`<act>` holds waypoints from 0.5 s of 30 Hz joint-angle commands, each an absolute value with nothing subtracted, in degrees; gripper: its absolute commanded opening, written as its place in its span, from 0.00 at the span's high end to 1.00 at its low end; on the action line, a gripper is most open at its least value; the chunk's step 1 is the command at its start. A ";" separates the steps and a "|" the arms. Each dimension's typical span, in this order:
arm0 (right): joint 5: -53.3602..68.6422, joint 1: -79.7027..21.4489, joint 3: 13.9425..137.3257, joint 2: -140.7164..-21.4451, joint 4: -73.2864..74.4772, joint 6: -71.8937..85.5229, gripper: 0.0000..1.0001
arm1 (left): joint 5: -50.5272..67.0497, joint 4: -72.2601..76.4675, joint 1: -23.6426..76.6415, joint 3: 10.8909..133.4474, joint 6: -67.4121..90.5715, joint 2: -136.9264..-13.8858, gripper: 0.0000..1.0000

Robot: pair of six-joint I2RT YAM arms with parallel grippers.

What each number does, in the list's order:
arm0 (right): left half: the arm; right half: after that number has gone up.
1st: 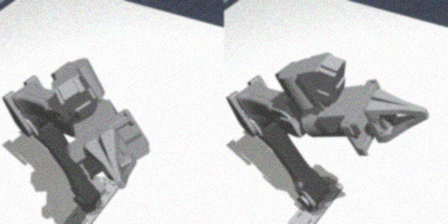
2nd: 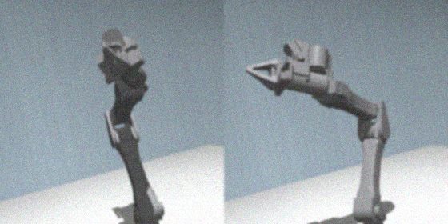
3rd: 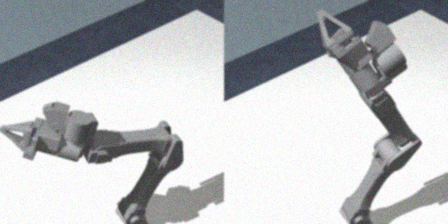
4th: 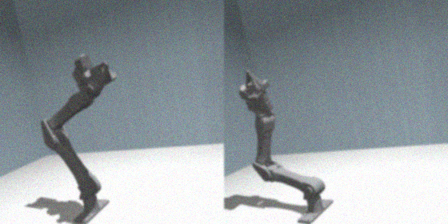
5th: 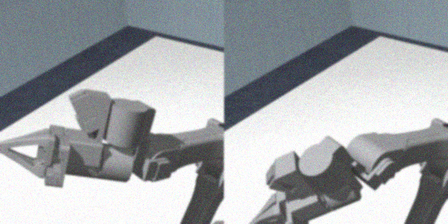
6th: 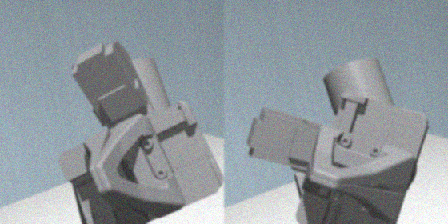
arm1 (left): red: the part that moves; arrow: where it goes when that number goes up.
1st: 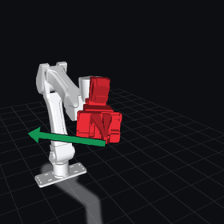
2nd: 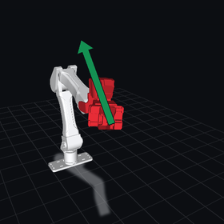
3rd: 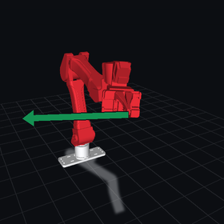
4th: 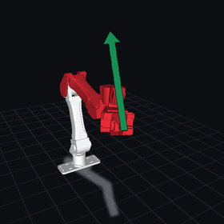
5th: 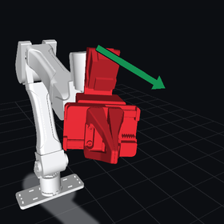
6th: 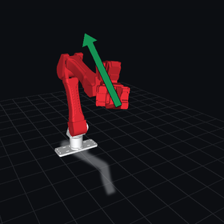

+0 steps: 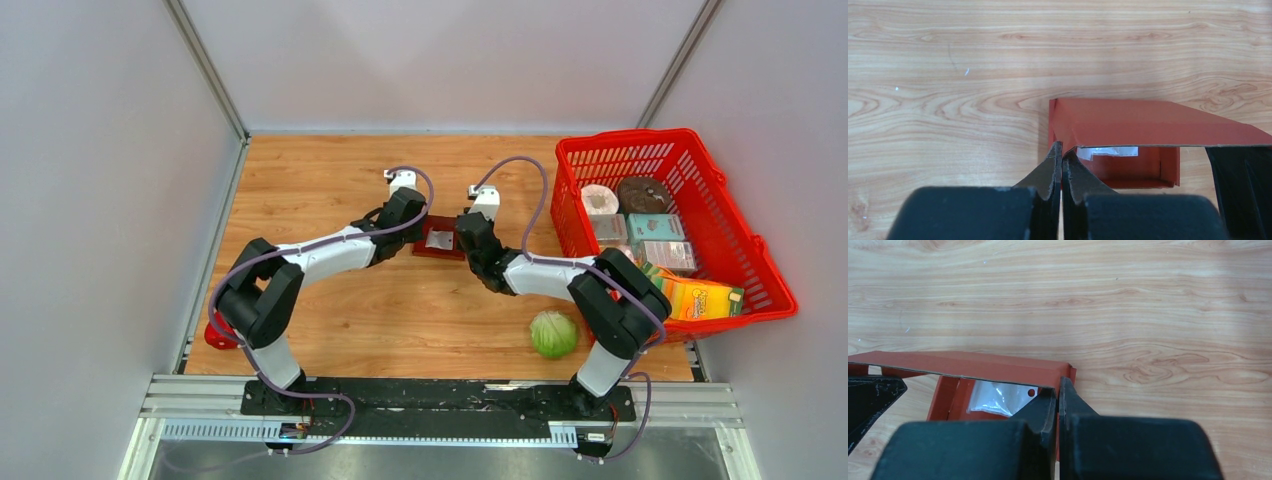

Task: Fold the paper box

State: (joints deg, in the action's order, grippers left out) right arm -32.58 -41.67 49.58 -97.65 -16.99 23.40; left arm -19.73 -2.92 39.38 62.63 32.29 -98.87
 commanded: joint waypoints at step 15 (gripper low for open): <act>-38.23 -44.21 45.97 -95.45 -23.73 24.61 1.00 | -23.20 -3.25 43.15 61.87 34.11 -95.01 1.00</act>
